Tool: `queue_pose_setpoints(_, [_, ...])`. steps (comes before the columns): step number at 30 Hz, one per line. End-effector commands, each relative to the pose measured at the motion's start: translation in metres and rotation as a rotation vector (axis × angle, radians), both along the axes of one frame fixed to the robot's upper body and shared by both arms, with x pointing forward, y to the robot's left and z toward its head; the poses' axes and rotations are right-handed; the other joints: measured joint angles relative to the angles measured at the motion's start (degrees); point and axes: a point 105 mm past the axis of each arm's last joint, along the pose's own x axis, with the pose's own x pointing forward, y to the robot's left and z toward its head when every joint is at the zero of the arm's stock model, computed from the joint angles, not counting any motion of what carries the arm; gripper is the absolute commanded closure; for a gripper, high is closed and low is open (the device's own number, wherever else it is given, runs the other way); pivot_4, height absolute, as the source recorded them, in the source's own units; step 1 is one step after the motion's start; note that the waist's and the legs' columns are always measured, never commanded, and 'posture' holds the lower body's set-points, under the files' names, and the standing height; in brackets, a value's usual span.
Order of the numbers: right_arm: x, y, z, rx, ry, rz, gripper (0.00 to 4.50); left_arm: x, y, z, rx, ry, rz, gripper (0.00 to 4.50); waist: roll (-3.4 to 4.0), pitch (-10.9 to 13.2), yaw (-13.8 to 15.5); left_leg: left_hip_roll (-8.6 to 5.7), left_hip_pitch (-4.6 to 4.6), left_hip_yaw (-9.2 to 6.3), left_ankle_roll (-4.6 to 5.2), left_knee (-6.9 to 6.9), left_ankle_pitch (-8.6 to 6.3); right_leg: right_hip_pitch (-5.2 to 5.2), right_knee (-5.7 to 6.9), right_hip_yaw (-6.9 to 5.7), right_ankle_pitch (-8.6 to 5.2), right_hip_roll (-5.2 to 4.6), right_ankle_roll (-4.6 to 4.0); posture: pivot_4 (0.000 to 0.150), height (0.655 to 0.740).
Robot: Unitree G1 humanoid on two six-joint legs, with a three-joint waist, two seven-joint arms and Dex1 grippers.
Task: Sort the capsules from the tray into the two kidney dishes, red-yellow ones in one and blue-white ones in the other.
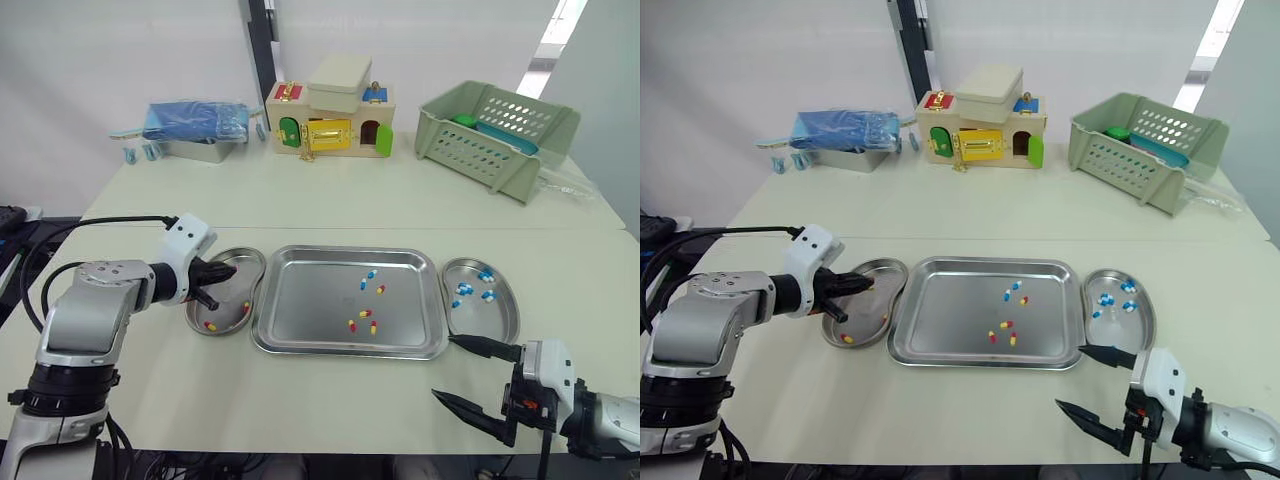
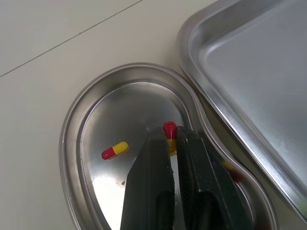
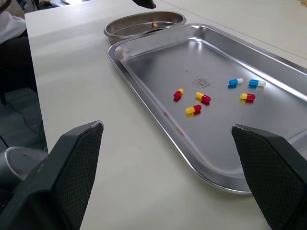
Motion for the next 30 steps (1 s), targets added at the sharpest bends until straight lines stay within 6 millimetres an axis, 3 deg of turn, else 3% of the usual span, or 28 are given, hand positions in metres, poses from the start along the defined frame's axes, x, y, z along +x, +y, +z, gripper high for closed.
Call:
queue_pose_setpoints(1, [-0.003,0.003,0.005,0.013,-0.018,0.026,0.00,0.001,-0.002,0.010,0.010,-0.038,-0.013,3.72,0.00,0.0,0.0,0.00,0.00,0.00,0.00,0.00,0.00,0.00,0.00,0.00,0.00,0.00,0.00,0.150,0.7400])
queue_pose_setpoints(12, [-0.005,-0.002,-0.002,0.007,-0.010,0.016,0.00,0.002,-0.001,0.010,0.018,-0.025,-0.029,0.18,0.00,0.0,0.0,0.00,0.00,0.00,0.00,0.00,0.00,0.00,0.00,0.00,0.00,0.00,0.00,0.150,0.7400])
queue_pose_setpoints(13, [-0.005,-0.002,-0.003,0.006,-0.009,0.015,0.00,0.002,-0.001,0.010,0.018,-0.028,-0.030,0.05,0.00,0.0,0.0,0.00,0.00,0.00,0.00,0.00,0.00,0.00,0.00,0.00,0.00,0.00,0.00,0.150,0.7400])
queue_pose_setpoints(26, [-0.007,-0.005,-0.007,0.009,-0.003,0.006,0.00,0.002,0.004,0.018,0.006,-0.058,-0.056,0.05,0.00,0.0,0.0,0.00,0.01,0.00,0.00,-0.01,0.00,-0.01,0.00,0.00,0.00,0.00,0.00,0.150,0.7400])
queue_pose_setpoints(30, [-0.007,-0.008,-0.008,0.012,-0.001,-0.005,0.00,-0.011,-0.003,0.037,-0.051,-0.113,-0.220,0.05,0.00,0.0,-0.1,0.01,0.01,0.01,0.00,-0.02,0.00,-0.01,0.00,0.00,0.00,0.00,0.00,0.150,0.7400])
